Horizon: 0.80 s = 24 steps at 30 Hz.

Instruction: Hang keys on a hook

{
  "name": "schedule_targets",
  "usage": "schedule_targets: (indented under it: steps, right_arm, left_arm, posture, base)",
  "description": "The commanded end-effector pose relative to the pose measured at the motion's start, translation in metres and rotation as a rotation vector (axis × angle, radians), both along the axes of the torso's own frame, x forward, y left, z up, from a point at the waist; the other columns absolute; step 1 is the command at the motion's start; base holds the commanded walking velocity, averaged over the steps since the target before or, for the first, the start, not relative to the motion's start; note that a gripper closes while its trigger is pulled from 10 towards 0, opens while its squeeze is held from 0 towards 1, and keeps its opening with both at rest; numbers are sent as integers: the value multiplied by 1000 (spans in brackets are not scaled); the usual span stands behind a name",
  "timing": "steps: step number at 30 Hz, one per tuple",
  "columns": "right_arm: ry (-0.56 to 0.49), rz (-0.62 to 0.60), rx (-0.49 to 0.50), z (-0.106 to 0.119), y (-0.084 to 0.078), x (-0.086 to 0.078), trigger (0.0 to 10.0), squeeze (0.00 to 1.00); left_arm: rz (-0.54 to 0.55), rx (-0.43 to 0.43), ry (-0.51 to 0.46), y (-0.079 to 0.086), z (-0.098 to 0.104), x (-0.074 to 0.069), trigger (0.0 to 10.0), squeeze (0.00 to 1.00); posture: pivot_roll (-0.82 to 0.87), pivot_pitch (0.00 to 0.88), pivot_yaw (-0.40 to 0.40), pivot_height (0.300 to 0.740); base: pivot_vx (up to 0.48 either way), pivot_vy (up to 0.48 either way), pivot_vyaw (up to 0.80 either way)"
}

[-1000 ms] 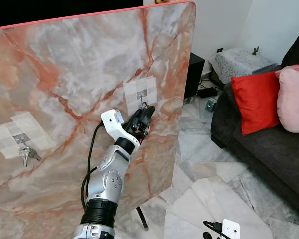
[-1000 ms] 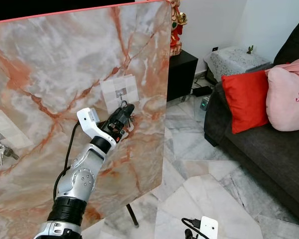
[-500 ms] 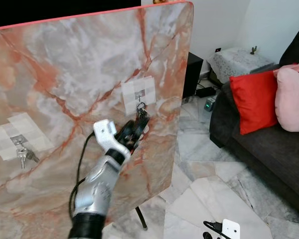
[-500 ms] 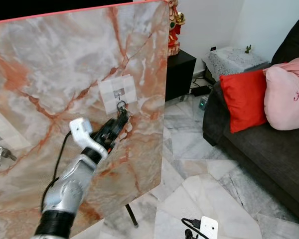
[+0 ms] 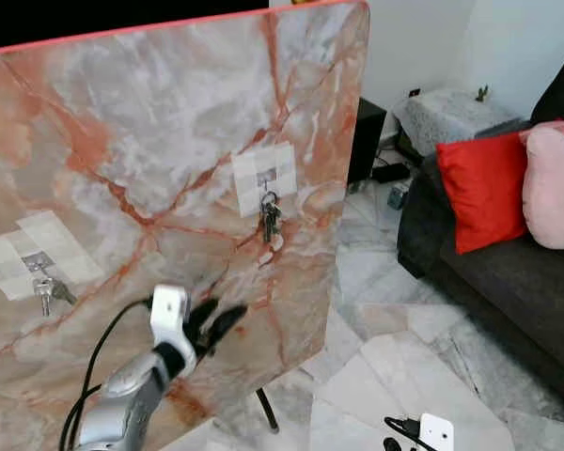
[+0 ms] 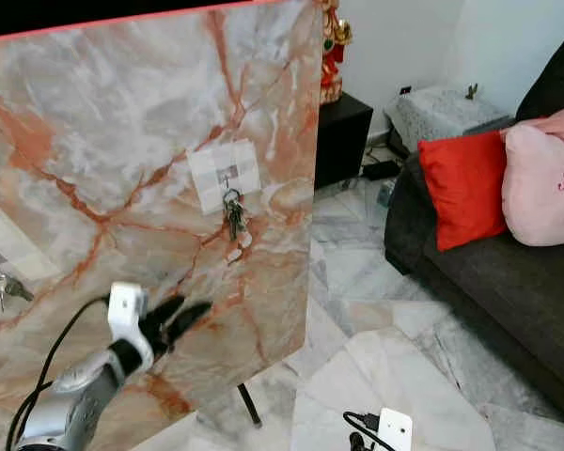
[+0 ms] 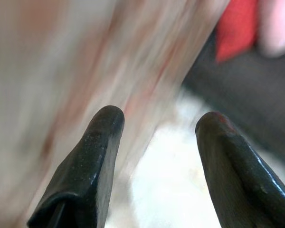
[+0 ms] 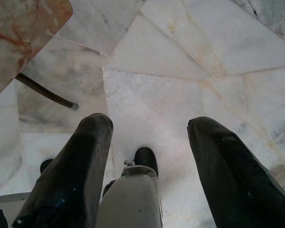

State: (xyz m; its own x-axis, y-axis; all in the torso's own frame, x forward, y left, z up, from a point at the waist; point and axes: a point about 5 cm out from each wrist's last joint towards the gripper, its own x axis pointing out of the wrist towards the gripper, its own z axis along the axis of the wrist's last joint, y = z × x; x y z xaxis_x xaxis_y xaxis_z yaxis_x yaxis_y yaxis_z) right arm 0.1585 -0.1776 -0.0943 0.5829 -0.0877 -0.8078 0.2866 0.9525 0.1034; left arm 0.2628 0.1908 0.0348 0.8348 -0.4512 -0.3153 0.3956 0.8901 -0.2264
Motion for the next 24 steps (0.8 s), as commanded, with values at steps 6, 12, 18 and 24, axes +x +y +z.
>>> schedule_targets:
  steps: [6,12,18,24]
  right_arm:
    - [6,1,-5,0,-1,0,10000,0]
    - [12,12,-1,0,0,0,10000,0]
    - [6,12,-19,0,-1,1,10000,0]
    - [3,56,-47,1,-2,2,10000,0]
  left_arm:
    - [18,156,168,12,-45,-24,10000,0]
    - [174,290,292,29,-73,-40,10000,0]
    - [229,372,451,36,-101,-73,10000,0]
    - [289,422,482,39,-108,-81,10000,0]
  posture:
    - [-21,0,-36,740]
    - [-13,0,-42,740]
    - [-27,0,-38,740]
    - [-26,0,-40,740]
  base:
    - [0,0,0]
    - [0,0,0]
    - [0,0,0]
    - [0,0,275]
